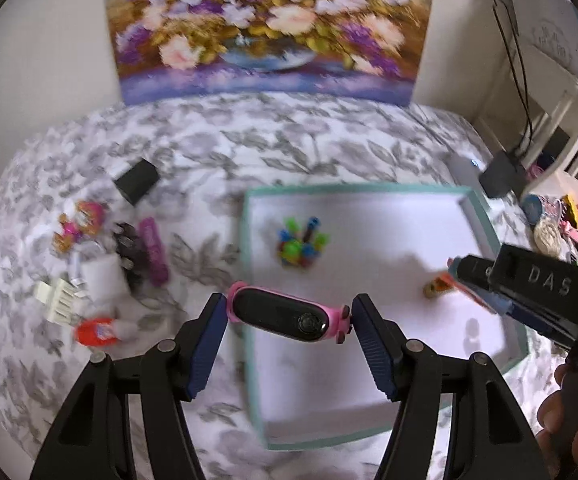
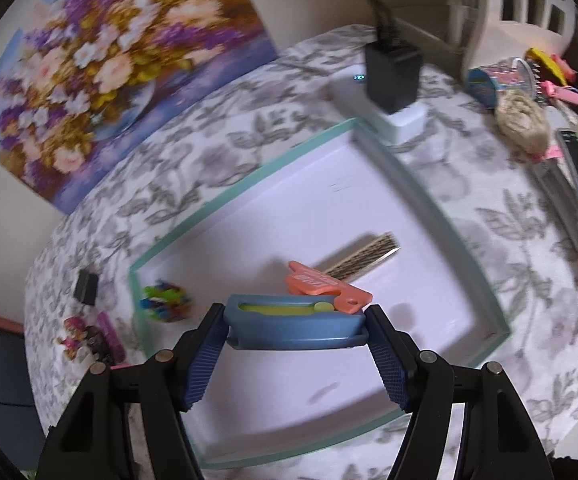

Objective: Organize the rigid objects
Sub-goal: 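Carry the band in the left gripper over the tray while the right releases the knife toy inside, then lower the pink band into the tray and open the left gripper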

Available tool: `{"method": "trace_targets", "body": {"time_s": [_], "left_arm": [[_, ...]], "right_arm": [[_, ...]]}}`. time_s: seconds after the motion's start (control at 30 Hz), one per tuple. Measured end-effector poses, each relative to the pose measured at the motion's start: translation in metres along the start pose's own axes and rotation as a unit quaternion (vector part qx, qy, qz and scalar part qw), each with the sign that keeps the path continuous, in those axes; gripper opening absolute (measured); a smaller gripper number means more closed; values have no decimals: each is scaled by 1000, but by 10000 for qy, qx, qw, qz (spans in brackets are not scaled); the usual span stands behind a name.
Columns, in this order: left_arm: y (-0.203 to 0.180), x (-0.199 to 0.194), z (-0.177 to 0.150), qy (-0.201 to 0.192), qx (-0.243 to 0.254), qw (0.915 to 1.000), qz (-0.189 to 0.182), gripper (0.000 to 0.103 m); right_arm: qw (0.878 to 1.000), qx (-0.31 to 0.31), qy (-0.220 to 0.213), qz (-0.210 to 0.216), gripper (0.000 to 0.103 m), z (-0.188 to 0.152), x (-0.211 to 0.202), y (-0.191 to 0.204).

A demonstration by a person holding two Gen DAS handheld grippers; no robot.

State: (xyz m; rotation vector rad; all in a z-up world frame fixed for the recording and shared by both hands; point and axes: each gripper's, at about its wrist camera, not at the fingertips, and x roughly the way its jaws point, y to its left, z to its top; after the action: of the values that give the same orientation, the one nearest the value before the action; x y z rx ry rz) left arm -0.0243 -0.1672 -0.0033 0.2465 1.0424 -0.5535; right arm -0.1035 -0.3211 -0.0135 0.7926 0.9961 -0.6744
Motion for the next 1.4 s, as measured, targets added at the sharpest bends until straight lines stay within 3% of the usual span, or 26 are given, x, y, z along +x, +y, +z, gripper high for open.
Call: {"method": "trace_targets", "body": {"time_s": [0.2, 0.4, 0.6, 1.13, 1.4], "left_arm": [[-21, 16, -12, 253, 176, 9995, 53, 66], [-22, 30, -20, 434, 393, 9979, 271, 66], [-20, 43, -24, 687, 335, 9969, 211, 66], [-23, 48, -23, 549, 443, 9972, 265, 67], [-25, 48, -24, 556, 534, 9966, 302, 68]], "right_arm": [[9995, 85, -99, -283, 73, 5, -3, -18], [9992, 77, 105, -371, 73, 2, 8, -23], [9984, -39, 220, -522, 72, -1, 19, -20], [9914, -491, 785, -927, 75, -11, 58, -12], [9908, -659, 786, -883, 97, -14, 57, -6]]}}
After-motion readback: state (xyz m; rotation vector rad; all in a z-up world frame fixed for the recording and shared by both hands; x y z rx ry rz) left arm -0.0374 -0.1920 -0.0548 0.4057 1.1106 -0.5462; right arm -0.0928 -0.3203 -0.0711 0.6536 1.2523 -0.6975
